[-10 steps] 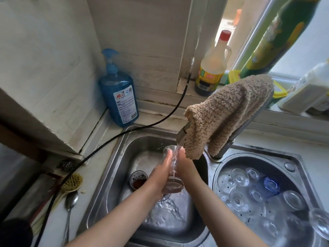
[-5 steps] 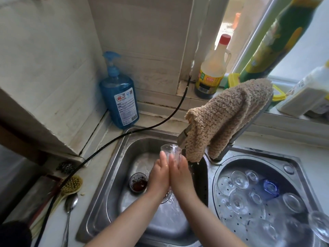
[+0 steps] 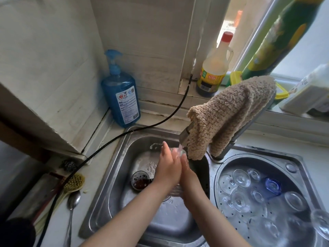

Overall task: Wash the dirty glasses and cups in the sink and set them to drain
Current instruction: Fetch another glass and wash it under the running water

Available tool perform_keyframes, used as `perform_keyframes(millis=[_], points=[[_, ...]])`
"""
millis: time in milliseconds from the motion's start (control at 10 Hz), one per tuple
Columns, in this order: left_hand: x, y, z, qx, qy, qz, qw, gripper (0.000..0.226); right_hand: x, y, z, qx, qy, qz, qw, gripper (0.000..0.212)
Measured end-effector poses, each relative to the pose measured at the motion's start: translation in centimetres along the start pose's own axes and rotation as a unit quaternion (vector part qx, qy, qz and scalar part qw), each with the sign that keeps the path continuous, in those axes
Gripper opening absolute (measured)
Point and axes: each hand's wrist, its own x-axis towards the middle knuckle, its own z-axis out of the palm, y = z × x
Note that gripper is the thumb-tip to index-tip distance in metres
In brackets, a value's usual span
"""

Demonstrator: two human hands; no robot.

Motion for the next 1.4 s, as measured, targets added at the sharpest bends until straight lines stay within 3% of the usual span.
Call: perform_keyframes(millis=[100, 200, 300, 400, 500, 600, 700, 800, 900, 1000, 1200, 1300, 1400], points=[[-2.2, -0.6, 1.5, 0.079, 0.0, 0.065, 0.995, 0.058, 0.8, -0.3, -1.4, 0.001, 0.01, -0.003, 1.0, 0.029], [-1.3, -1.0, 1.5, -0.001, -0.04, 0.003, 0.999, 0.053, 0.9, -0.1, -1.7, -0.016, 0.017, 0.006, 1.0, 0.034], [1.5, -0.3, -0.2, -0.137, 0.025, -0.12, 0.983, 0.05, 0.8, 0.1, -0.4, -0.002, -0.004, 0.035, 0.999, 0.053], [-1.1, 0.4, 0.3, -0.003, 0.03, 0.0, 1.0, 0.046, 0.6, -0.8, -0.3, -0.039, 0.002, -0.014, 0.999, 0.044], [-2.2, 0.1, 0.8, -0.004, -0.004, 0.016, 1.0, 0.054, 1.0, -0.9, -1.1, -0.038, 0.044, -0.027, 0.998, 0.034], [1.2, 0.4, -0.7, -0.16, 0.023, -0.092, 0.983, 0.06, -0.1, -1.0, -0.1, -0.021, 0.014, -0.047, 0.999, 0.028], [0.1, 0.3, 0.1, -0.055, 0.043, -0.028, 0.997, 0.045, 0.3, -1.2, 0.0, -0.021, 0.022, -0.034, 0.999, 0.033], [-1.5, -1.0, 0.9, -0.069, 0.021, 0.02, 0.997, 0.046, 1.2, -1.0, -0.6, -0.032, 0.031, -0.038, 0.998, 0.041], [1.5, -1.7, -1.0, -0.244, -0.069, -0.141, 0.957, 0.077, 1.0, -0.4, -0.1, -0.038, 0.018, -0.043, 0.998, 0.042], [1.9, -2.0, -1.7, -0.324, -0.113, -0.167, 0.924, 0.092, 1.1, 0.3, 0.6, -0.032, 0.016, -0.05, 0.998, 0.052], [0.5, -2.6, -1.5, -0.317, -0.077, -0.153, 0.933, 0.085, 1.0, 0.7, 0.3, -0.06, -0.002, -0.106, 0.993, 0.036], [0.8, -2.6, -1.6, -0.285, -0.081, -0.143, 0.944, 0.093, -0.1, 1.2, 0.4, -0.179, -0.009, -0.22, 0.959, 0.044], [1.4, -1.9, -1.9, -0.35, -0.064, -0.159, 0.921, 0.084, -1.8, 1.5, 1.1, -0.318, 0.002, -0.357, 0.878, 0.067]])
